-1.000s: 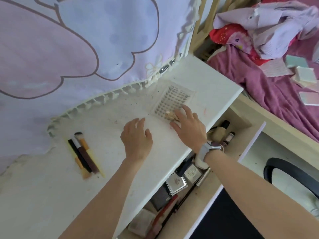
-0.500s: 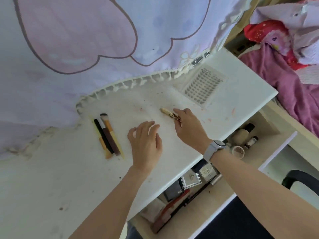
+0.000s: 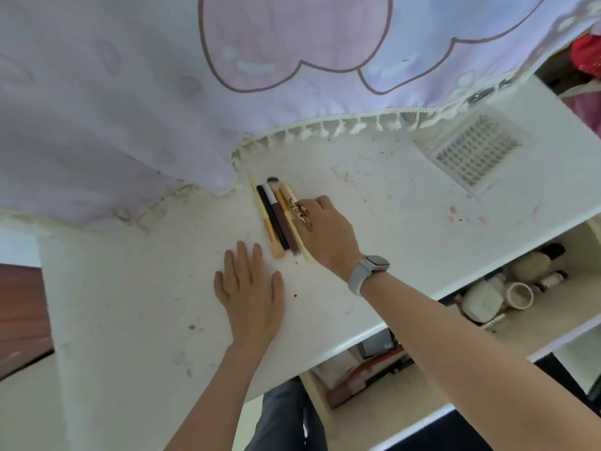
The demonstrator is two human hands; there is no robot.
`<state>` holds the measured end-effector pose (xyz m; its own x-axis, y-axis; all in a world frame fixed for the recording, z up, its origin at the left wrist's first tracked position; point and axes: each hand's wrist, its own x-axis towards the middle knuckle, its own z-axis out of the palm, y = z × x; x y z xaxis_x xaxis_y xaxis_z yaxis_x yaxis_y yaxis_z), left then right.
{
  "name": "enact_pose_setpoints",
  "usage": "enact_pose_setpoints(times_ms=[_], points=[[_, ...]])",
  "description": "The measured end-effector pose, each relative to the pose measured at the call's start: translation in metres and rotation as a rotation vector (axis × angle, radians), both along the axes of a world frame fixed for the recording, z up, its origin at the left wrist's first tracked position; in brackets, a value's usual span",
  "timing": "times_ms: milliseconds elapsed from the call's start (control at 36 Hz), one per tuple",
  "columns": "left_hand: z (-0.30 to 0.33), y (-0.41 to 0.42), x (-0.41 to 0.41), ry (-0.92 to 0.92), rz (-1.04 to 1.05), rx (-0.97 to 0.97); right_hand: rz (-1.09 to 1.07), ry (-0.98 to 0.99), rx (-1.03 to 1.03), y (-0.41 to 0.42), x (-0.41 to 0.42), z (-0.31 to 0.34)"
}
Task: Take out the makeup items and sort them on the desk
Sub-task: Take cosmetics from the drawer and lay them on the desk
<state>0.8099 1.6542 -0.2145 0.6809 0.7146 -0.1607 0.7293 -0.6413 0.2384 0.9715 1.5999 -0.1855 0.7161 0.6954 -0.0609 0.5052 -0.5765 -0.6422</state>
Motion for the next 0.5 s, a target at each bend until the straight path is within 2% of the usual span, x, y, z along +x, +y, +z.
enact_pose_setpoints(times_ms=[167, 278, 389, 444, 500], points=[[0.005, -0.003, 0.003, -0.074, 0.032, -0.041, 0.045, 0.056, 0.073, -0.022, -0.006, 0.006], [0.021, -0.022, 0.001, -0.236, 0.015, -0.133, -0.056, 0.059, 0.194, -0.065, -0.014, 0.011], [0.031, -0.051, -0.005, -0.437, -0.183, -0.171, -0.150, 0.008, 0.269, -0.133, -0.030, 0.011], [0.032, -0.067, -0.008, -0.479, -0.309, -0.177, -0.178, -0.006, 0.198, -0.170, -0.040, 0.006], [0.031, -0.083, -0.013, -0.525, -0.440, -0.201, -0.198, 0.038, 0.038, -0.203, -0.048, -0.002]])
